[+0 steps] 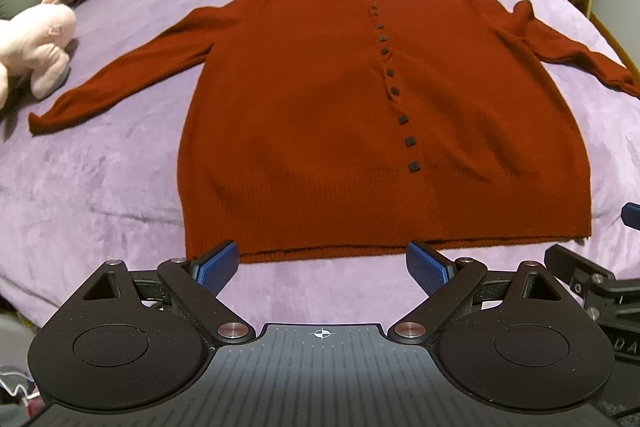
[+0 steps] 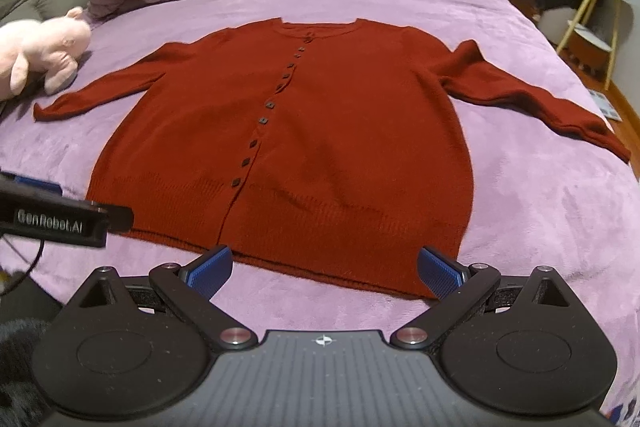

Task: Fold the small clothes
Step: 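Grasp a cardigan sleeve cuff with the right tool and lift it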

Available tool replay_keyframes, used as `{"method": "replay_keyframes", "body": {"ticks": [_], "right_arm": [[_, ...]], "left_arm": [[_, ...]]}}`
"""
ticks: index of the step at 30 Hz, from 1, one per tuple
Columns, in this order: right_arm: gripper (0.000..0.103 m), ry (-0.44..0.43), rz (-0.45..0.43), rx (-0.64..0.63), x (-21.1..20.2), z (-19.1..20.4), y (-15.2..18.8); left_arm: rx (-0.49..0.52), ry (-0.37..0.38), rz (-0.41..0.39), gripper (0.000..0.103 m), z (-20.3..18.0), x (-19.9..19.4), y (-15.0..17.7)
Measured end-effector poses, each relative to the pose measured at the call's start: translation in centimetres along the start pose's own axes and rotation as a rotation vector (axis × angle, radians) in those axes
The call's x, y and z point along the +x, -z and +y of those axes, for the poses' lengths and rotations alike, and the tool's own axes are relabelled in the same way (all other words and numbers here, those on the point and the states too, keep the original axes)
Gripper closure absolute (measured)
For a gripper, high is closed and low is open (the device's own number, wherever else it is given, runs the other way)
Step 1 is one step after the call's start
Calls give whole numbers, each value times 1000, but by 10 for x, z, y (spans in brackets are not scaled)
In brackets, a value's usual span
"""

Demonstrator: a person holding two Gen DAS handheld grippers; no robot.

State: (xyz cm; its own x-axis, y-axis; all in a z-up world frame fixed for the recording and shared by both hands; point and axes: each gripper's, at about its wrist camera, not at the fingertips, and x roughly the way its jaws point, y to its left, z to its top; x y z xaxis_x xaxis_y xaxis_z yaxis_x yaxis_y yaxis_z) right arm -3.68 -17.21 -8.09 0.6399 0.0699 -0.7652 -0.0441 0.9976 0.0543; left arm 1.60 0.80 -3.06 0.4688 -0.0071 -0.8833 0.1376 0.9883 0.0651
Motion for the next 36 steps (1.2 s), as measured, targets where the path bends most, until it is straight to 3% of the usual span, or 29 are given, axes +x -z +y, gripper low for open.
{"method": "replay_keyframes", "body": {"ticks": [4,7,11,13,15,17,19,20,26,27,28,30,33,36], "right_arm": [[4,-52,-46,8,3,-13,1],[4,-74,-112,129,9,-55,-9],[4,33,-204,418,26,-157,-30],[5,32,-238,615,41,-222,-35],[15,46,-266,781,59,-279,-36],[33,74,-284,883,76,-322,-38],[40,89,-302,984,94,-356,-37],[52,81,-301,1044,105,-372,-35],[61,29,-363,1236,144,-410,-29],[65,25,-366,1249,149,-412,-29],[76,22,-365,1252,154,-414,-29],[93,31,-356,1237,158,-414,-29],[95,31,-393,1202,149,-412,-29],[96,87,-411,1084,130,-397,-44]], "left_arm": [[-14,21,7,8,3,8,-1],[-30,35,-12,8,6,14,-7],[-52,13,-45,8,11,29,-24],[-75,16,-46,8,13,37,-32],[-118,30,-38,9,15,49,-42],[-154,52,-26,9,15,59,-49],[-182,67,-27,9,15,67,-55],[-191,68,-32,9,14,71,-58],[-136,38,-58,11,2,89,-70],[-116,48,-71,11,-1,91,-70],[-99,58,-75,11,-3,92,-71],[-56,92,-73,11,-8,94,-73],[-22,106,-65,12,-13,94,-75],[-2,96,-82,17,-14,92,-79]]}}
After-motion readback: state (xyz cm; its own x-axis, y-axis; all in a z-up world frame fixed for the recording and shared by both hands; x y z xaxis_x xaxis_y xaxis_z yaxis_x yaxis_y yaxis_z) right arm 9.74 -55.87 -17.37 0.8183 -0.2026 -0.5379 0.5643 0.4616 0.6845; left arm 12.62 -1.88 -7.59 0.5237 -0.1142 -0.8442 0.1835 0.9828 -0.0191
